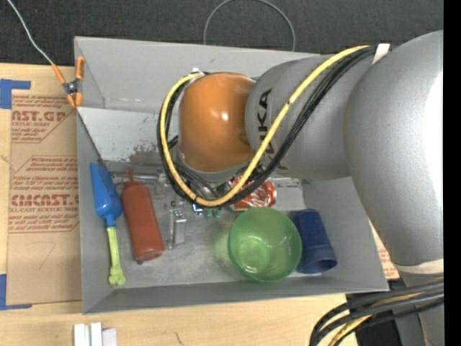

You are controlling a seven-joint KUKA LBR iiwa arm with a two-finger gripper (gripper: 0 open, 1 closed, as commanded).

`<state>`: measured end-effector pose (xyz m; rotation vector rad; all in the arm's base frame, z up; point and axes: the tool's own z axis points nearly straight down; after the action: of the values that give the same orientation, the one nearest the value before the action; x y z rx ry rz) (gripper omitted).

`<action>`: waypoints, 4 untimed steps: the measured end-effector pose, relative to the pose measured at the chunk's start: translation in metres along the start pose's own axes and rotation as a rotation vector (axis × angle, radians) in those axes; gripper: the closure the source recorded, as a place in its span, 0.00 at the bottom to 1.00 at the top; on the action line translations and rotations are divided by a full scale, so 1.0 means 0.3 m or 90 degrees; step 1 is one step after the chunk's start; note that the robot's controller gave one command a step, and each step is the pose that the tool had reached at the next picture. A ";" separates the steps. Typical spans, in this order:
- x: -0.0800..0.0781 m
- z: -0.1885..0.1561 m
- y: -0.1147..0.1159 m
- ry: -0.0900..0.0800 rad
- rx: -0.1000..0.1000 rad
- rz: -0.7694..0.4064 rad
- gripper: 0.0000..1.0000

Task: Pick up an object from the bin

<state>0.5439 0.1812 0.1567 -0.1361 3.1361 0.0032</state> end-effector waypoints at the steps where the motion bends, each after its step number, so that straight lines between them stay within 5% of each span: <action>1: 0.058 0.080 0.121 0.000 -0.001 -0.060 1.00; 3: 0.026 0.178 0.189 -0.009 -0.008 -0.064 1.00; 4: 0.044 0.081 0.160 -0.003 -0.001 -0.108 1.00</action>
Offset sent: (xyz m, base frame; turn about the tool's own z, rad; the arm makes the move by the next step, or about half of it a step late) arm 0.0000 0.0000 0.0000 0.0000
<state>0.5267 0.2280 0.1323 -0.4000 3.1082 0.0068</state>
